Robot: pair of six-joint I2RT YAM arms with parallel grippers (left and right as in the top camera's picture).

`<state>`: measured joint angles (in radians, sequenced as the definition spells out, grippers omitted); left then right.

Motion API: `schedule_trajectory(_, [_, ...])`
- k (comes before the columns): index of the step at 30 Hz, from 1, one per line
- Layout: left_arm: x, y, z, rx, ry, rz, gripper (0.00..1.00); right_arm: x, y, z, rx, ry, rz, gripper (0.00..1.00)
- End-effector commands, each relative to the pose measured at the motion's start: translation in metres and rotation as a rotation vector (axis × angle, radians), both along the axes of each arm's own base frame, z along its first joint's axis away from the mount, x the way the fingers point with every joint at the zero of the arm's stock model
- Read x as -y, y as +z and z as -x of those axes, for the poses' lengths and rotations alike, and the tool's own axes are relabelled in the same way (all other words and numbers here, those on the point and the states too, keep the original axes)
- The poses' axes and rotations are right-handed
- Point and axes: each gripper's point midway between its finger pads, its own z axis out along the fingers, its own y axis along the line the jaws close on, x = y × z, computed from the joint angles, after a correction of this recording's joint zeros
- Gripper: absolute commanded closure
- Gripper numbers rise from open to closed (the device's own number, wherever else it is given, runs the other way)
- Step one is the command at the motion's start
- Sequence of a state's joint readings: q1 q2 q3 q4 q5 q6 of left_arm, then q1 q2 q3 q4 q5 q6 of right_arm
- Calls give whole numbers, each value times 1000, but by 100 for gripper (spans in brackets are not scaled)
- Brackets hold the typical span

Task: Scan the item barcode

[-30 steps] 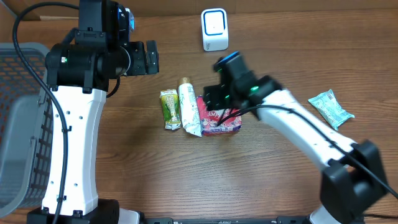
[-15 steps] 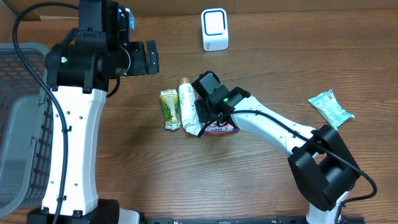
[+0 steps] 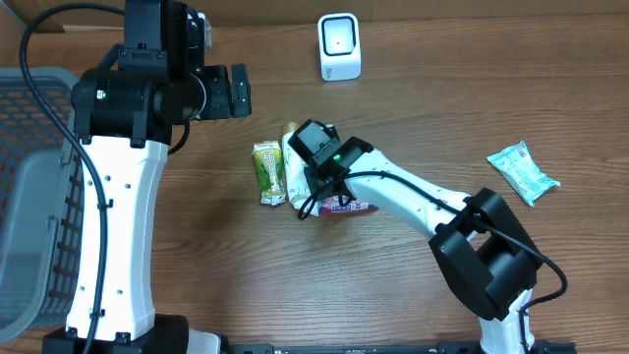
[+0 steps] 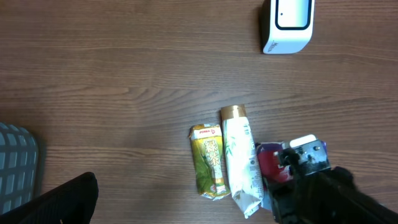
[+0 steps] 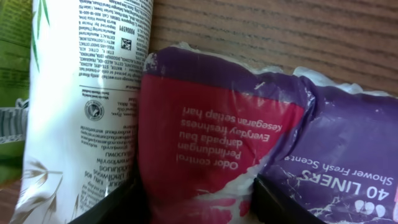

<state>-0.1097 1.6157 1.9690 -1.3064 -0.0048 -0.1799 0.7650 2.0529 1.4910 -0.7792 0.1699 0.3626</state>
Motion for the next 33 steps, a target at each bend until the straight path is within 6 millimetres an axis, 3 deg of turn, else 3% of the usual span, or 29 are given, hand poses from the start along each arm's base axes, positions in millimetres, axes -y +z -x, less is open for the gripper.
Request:
schedule_trajectory(1, [0, 3, -1, 10, -5, -9, 0, -1, -9, -1, 27, 5, 63, 46])
schedule_trajectory(3, [0, 3, -1, 10, -6, -8, 0, 1, -7, -3, 39, 3, 75, 51])
schedule_trajectory(7, [0, 3, -1, 10, -5, -9, 1, -3, 2, -8, 53, 0, 62, 92])
schedule_trajectory(8, [0, 3, -1, 10, -6, -9, 0, -2, 6, -10, 53, -4, 61, 95])
schedule_trajectory(12, [0, 3, -1, 10, -5, -9, 0, 3, 26, -18, 53, -25, 60, 96])
schedule_trajectory(16, [0, 3, -1, 10, -5, -9, 1, 9, 62, -25, 47, -50, 1, 96])
schedule_trajectory(23, [0, 3, -1, 9, -5, -9, 0, 6, 153, -26, -77, 66, -497, 96])
schedule_trajectory(25, [0, 3, -1, 9, -6, -8, 0, 9, 168, -25, -130, 135, -639, 96])
schedule_trajectory(29, [0, 3, -1, 9, -5, -9, 0, 21, 176, -20, -214, 254, -920, 96])
schedule_trajectory(33, [0, 3, -1, 9, -5, -9, 0, 33, 148, -12, -266, 272, -1088, 96])
